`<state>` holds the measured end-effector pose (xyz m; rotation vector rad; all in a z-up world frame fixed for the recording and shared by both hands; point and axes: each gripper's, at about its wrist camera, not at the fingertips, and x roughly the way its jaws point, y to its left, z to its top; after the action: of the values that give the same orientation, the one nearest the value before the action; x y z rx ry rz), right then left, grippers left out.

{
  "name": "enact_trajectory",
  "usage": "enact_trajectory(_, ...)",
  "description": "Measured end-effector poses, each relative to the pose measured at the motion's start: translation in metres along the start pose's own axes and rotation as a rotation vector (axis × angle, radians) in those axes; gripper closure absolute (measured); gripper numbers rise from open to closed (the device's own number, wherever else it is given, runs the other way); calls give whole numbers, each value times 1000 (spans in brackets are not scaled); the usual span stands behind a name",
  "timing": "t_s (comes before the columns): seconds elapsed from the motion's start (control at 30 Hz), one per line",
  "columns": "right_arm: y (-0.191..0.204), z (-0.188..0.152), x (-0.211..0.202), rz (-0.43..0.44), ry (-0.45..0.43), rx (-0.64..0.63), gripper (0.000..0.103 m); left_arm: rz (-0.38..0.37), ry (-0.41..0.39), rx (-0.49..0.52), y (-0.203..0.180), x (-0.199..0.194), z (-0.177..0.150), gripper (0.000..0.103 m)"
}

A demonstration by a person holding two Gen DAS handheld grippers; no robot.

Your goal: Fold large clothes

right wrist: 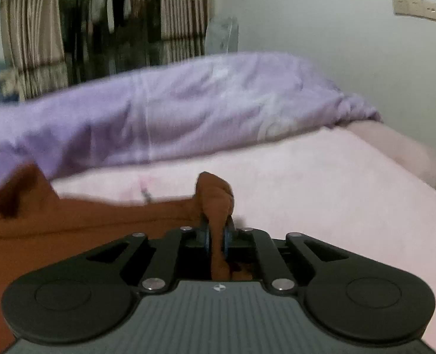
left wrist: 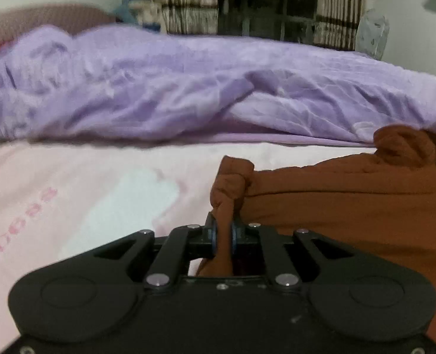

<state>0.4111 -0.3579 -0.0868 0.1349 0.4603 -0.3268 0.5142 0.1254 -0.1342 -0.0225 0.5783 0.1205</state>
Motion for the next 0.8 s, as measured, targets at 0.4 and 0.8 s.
enact_trajectory(0.4, -20, 37, -103, -99, -262, 154, 74, 101, -240, -77, -16, -114, 43, 12)
enact_trajectory(0.8, 117, -31, -70, 303, 26, -111, 78, -16, -54, 162, -138, -50, -31, 0)
